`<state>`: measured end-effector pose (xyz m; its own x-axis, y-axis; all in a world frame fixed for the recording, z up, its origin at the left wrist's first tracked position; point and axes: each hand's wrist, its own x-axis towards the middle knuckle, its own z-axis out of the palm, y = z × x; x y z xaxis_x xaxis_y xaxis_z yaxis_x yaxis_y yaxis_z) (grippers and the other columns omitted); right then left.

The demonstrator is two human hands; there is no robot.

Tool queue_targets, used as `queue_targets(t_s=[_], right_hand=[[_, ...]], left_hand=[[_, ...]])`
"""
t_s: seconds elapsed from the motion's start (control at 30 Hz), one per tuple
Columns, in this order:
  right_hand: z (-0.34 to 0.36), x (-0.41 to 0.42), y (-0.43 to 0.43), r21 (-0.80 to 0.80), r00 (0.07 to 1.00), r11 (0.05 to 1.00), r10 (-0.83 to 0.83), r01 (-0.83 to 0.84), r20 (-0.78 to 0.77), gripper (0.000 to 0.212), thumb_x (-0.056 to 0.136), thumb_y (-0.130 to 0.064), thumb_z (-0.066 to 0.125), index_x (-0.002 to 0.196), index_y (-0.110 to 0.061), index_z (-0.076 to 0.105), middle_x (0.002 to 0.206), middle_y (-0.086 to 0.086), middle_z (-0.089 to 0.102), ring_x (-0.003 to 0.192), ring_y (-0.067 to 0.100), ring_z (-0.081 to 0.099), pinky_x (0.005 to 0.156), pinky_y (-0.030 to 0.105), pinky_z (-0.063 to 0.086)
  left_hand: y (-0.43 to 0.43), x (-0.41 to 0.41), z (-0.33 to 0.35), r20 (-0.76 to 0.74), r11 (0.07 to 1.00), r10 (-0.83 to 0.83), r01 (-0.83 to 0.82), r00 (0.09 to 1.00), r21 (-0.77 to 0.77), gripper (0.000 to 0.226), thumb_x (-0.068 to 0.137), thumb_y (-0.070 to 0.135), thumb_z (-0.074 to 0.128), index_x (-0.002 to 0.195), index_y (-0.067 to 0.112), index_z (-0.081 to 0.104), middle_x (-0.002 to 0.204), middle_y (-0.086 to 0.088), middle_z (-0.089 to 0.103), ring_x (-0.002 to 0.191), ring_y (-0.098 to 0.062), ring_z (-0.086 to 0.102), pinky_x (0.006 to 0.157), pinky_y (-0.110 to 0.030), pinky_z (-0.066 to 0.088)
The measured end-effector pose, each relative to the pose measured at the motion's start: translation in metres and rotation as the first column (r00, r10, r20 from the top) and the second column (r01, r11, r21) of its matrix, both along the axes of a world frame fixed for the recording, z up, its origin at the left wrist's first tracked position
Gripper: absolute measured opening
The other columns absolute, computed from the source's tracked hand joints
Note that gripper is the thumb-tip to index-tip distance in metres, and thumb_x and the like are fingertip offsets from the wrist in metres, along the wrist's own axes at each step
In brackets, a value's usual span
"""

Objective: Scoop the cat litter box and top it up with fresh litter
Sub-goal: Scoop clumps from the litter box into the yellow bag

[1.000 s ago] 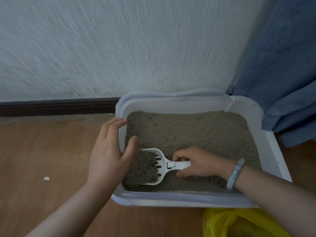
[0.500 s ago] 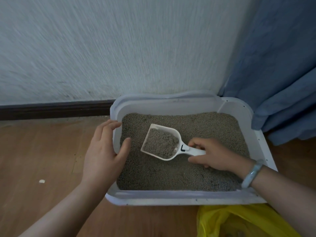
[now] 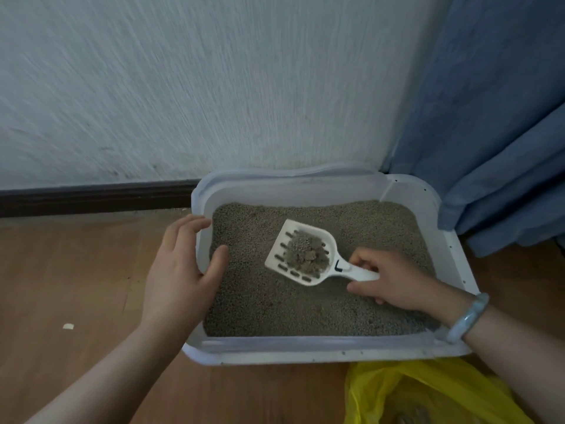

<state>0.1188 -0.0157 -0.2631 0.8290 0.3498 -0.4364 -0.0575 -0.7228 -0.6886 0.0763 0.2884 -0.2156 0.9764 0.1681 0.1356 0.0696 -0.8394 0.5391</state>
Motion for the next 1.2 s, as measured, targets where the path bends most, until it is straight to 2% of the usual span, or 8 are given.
queue_targets(t_s=[0.2,0.33,0.47,0.63,0.73,0.87,0.97,1.2], right_hand=[[0.009,-0.009,-0.009,-0.02,0.999,1.0,-0.02,0.019,-0.036,0.02,0.078,-0.025,0.076,0.088,-0.026,0.059,0.079,0.001,0.066,0.048,0.01,0.059,0.047,0.021,0.045],[0.016,-0.017,-0.014,-0.048,0.996,0.998,-0.036,0.033,-0.077,0.021,0.076,-0.027,0.077,0.087,-0.026,0.059,0.08,0.001,0.067,0.054,0.015,0.065,0.054,0.03,0.051],[0.022,-0.026,-0.012,-0.064,0.994,0.997,-0.057,0.051,-0.095,0.022,0.077,-0.027,0.077,0.09,-0.025,0.059,0.079,-0.002,0.068,0.059,0.015,0.068,0.056,0.027,0.05],[0.034,-0.025,-0.016,-0.003,0.986,0.993,-0.12,0.121,-0.119,0.023,0.078,-0.023,0.076,0.094,-0.023,0.059,0.085,-0.001,0.067,0.057,0.013,0.066,0.066,0.04,0.056],[0.044,-0.026,-0.026,0.044,0.981,0.99,-0.129,0.137,-0.145,0.024,0.078,-0.022,0.076,0.095,-0.023,0.059,0.087,0.001,0.068,0.059,0.014,0.066,0.067,0.039,0.056],[0.061,-0.038,-0.044,0.117,0.972,0.979,-0.143,0.167,-0.189,0.025,0.079,-0.017,0.074,0.099,-0.017,0.06,0.093,0.008,0.069,0.06,0.016,0.064,0.07,0.041,0.054],[0.072,-0.051,-0.058,0.163,0.967,0.965,-0.171,0.203,-0.191,0.024,0.079,-0.013,0.074,0.099,-0.014,0.059,0.086,0.005,0.069,0.06,0.017,0.064,0.069,0.039,0.054],[0.089,-0.092,-0.09,0.209,0.961,0.945,-0.218,0.252,-0.172,0.024,0.078,-0.013,0.075,0.096,-0.018,0.061,0.076,-0.003,0.067,0.058,0.016,0.063,0.057,0.025,0.05]], left_hand=[[-0.001,0.0,0.001,-0.005,1.0,0.0,0.0,1.0,0.022,0.041,0.088,0.029,0.06,0.126,0.018,0.05,0.135,0.001,0.046,0.124,-0.016,0.044,0.085,-0.028,0.037],[-0.001,-0.001,0.001,-0.008,0.999,-0.015,0.015,1.0,0.049,0.042,0.087,0.026,0.061,0.126,0.015,0.051,0.135,-0.003,0.047,0.125,-0.02,0.044,0.086,-0.029,0.036],[0.0,-0.002,-0.001,-0.02,0.997,-0.024,0.025,1.0,0.071,0.043,0.085,0.026,0.064,0.125,0.013,0.051,0.136,-0.005,0.047,0.127,-0.022,0.042,0.09,-0.03,0.035],[0.001,-0.009,-0.002,-0.016,0.993,-0.054,0.056,0.998,0.106,0.043,0.085,0.029,0.066,0.122,0.01,0.055,0.131,-0.009,0.051,0.125,-0.025,0.042,0.097,-0.032,0.032],[-0.002,-0.016,0.001,-0.009,0.982,-0.09,0.091,0.996,0.167,0.048,0.083,0.047,0.051,0.117,0.013,0.058,0.123,-0.006,0.058,0.117,-0.026,0.049,0.095,-0.044,0.038],[-0.011,-0.028,0.006,-0.031,0.954,-0.146,0.149,0.989,0.26,0.048,0.082,0.052,0.039,0.113,0.021,0.059,0.12,0.004,0.061,0.113,-0.021,0.053,0.106,-0.042,0.024],[-0.023,-0.036,0.008,-0.072,0.932,-0.227,0.239,0.971,0.274,0.048,0.083,0.053,0.039,0.112,0.022,0.059,0.12,0.005,0.061,0.113,-0.019,0.056,0.109,-0.041,0.02],[-0.062,-0.05,0.006,-0.072,0.864,-0.442,0.446,0.894,0.235,0.047,0.082,0.054,0.044,0.11,0.02,0.058,0.115,0.004,0.062,0.106,-0.014,0.053,0.097,-0.039,0.035]])
